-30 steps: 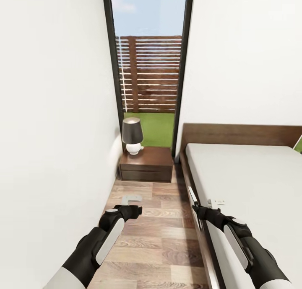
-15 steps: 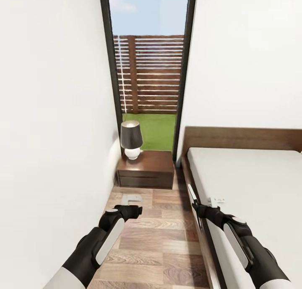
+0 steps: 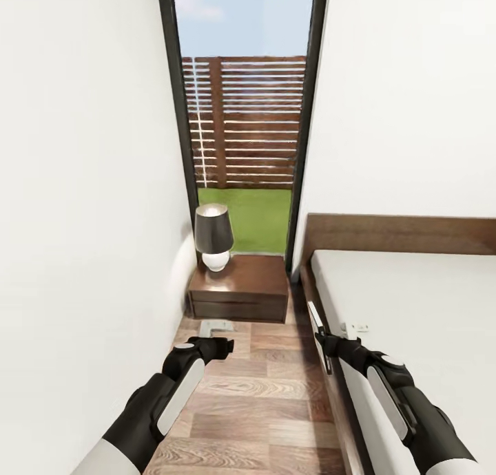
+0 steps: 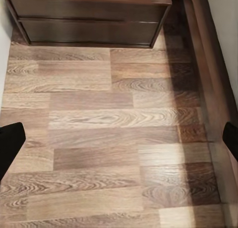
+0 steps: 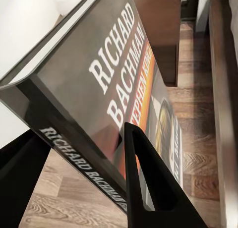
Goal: In the bedroom, move the book from the bed onto either nightstand, and place the two sandals side by side next to the bed.
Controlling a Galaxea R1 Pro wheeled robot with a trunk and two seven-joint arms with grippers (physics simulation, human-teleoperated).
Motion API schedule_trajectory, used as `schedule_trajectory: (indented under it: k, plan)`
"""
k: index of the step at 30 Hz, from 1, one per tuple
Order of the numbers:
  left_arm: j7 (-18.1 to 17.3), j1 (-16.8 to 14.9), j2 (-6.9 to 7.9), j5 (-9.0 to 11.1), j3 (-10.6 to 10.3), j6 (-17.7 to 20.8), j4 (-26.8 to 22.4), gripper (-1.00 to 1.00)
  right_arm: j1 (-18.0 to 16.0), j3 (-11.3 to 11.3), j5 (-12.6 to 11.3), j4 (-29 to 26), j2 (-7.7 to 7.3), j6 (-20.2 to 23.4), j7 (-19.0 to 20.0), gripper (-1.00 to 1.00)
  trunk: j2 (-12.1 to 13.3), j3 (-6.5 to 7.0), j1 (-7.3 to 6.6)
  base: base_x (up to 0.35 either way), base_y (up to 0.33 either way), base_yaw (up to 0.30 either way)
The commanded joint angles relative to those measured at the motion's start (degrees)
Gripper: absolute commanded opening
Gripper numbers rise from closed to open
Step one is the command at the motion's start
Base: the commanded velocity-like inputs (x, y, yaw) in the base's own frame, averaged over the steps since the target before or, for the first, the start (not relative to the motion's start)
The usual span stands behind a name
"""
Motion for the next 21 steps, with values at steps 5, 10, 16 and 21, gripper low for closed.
schedule_trajectory:
  k: [5,10,16,21]
  plan:
    - [0.55,-0.02,0.01,0.62,-0.17,0.12,-0.06,1.00,-0.05,0.06,-0.39,-0.08,-0.04,0.21,0.00,-1.00,-0.13,-0.12,0.07,0.334,0.000,0.000]
    - [0.61,-0.03,0.01,0.60,-0.21,0.12,-0.06,1.00,-0.01,0.06,-0.39,-0.08,-0.04,0.20,0.00,-1.00,-0.13,-0.12,0.07,0.334,0.000,0.000]
    - [0.63,-0.02,0.01,0.60,-0.19,0.12,-0.06,1.00,-0.06,0.06,-0.39,-0.08,-0.04,0.20,0.00,-1.00,-0.13,-0.12,0.07,0.334,0.000,0.000]
    - [0.64,-0.02,0.01,0.60,-0.24,0.12,-0.06,1.00,-0.05,0.06,-0.39,-0.09,-0.04,0.25,0.00,-1.00,-0.13,-0.12,0.07,0.334,0.000,0.000]
